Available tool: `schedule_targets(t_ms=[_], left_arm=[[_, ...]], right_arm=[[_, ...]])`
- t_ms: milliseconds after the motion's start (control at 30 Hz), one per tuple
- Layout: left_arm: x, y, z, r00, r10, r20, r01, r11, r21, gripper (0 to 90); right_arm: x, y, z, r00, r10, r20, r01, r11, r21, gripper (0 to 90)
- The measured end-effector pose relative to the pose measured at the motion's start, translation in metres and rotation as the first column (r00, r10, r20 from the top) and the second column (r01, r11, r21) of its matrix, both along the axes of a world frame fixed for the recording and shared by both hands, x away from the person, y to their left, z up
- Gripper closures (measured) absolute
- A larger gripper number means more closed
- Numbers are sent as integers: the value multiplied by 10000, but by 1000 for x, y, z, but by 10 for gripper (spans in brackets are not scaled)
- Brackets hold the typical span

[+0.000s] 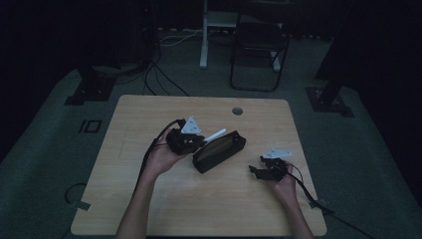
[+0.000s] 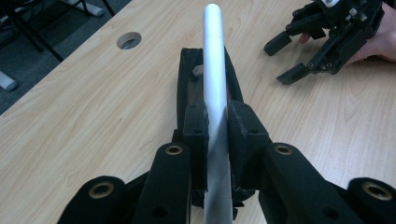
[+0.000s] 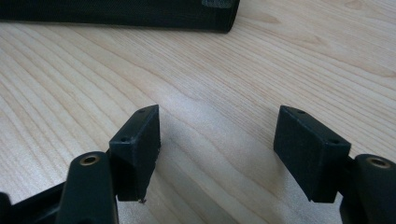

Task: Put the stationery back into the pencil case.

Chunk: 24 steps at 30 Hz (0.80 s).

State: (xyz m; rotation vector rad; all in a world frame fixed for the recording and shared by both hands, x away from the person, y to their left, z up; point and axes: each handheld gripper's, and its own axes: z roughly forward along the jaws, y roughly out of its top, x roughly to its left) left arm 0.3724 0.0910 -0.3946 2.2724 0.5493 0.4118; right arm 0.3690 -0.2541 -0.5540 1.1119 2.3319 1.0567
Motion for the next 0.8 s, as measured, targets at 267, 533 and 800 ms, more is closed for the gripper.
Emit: schedule_targets(t_ms=[267,533,800], left_arm=[[3,-3,-2,10000,48,-16,-48,10000,25,786],[6,-8,-7,9999,138,-79,-138,9999,38,786],[11,-12,-13,9995,234,-195,-232,9997,99,786]], right_arm=[[0,0,0,10000,2,5,-2,10000,-1,319],[0,0,0,10000,-4,-2,4,10000,1,319],[0,0,0,10000,1,7,-1,10000,0,319]])
